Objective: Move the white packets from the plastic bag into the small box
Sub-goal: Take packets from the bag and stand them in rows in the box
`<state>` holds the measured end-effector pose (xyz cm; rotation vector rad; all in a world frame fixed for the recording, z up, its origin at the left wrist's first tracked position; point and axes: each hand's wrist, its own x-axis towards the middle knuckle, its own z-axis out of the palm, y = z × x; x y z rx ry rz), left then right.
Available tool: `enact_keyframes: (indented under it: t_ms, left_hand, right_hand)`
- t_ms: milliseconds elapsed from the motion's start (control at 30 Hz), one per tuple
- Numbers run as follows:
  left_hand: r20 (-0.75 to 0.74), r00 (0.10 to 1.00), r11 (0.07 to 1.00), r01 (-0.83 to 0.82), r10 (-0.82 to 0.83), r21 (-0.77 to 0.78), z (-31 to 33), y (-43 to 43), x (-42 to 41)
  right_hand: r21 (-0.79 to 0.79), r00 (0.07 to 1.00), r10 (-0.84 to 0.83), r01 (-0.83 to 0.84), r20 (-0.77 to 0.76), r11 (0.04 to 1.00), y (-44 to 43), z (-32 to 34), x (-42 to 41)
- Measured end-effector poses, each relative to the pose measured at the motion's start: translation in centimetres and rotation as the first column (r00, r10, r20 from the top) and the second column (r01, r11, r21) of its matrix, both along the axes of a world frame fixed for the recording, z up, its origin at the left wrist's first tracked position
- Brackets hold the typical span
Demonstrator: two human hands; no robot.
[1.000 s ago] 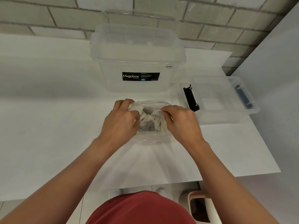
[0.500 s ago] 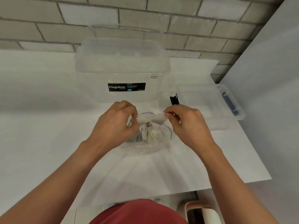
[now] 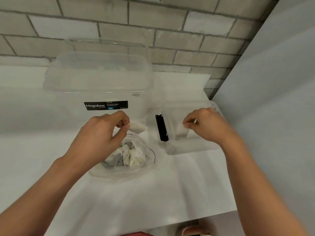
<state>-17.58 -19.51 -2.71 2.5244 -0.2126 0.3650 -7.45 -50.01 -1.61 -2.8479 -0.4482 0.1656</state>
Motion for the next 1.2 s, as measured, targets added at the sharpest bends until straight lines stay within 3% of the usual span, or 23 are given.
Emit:
enact_keyframes:
  t_ms: [133, 300, 433, 633, 733, 833, 900, 1000, 1200]
  left_hand:
    - [-0.020, 0.999, 0.999, 0.043, -0.043, -0.025, 1.0, -0.9, 1.2]
    - [-0.035, 0.996, 0.997, 0.076, -0.077, -0.029, 1.9, -2.1, 2.7]
    - [-0.071, 0.992, 0.994, 0.097, -0.100, -0.046, 1.6, -3.0, 3.3]
    - [-0.111, 0.984, 0.975, 0.121, -0.143, -0.188, 0.8, -4.2, 4.2]
    - [-0.126, 0.978, 0.969, 0.135, -0.163, -0.206, 0.5, -4.7, 4.8]
    - [-0.107, 0.973, 0.969, 0.187, -0.205, -0.160, 0.6, -5.4, 5.4]
    - [-0.074, 0.967, 0.966, 0.237, -0.245, -0.105, 1.1, -6.1, 5.9]
    - [-0.029, 0.953, 0.953, 0.301, -0.301, -0.032, 1.9, -7.5, 6.8]
    - [-0.026, 0.934, 0.935, 0.355, -0.355, -0.012, 2.0, -10.1, 8.7]
  right_hand:
    - [-0.007, 0.948, 0.109, -0.116, -0.300, 0.993, 0.9, -2.0, 1.8]
    - [-0.008, 0.912, 0.124, -0.138, -0.390, 0.990, 2.3, -4.9, 3.7]
    - [-0.011, 0.923, 0.095, -0.107, -0.373, 0.994, 2.4, -6.2, 4.4]
    - [-0.021, 0.925, 0.116, -0.133, -0.362, 0.991, 2.0, -6.0, 4.3]
    - [0.056, 0.970, 0.082, -0.071, -0.230, 0.996, 0.8, -3.7, 3.9]
    - [0.280, 0.998, 0.051, -0.035, -0.049, 0.959, 0.3, -0.2, 1.9]
    - [0.407, 0.996, 0.091, -0.075, -0.021, 0.910, 0.8, 2.0, 0.2]
    - [0.423, 0.986, 0.168, -0.148, -0.010, 0.894, 1.3, 3.6, -1.4]
    - [0.390, 0.996, 0.075, -0.085, 0.041, 0.917, -0.5, 3.5, -1.1]
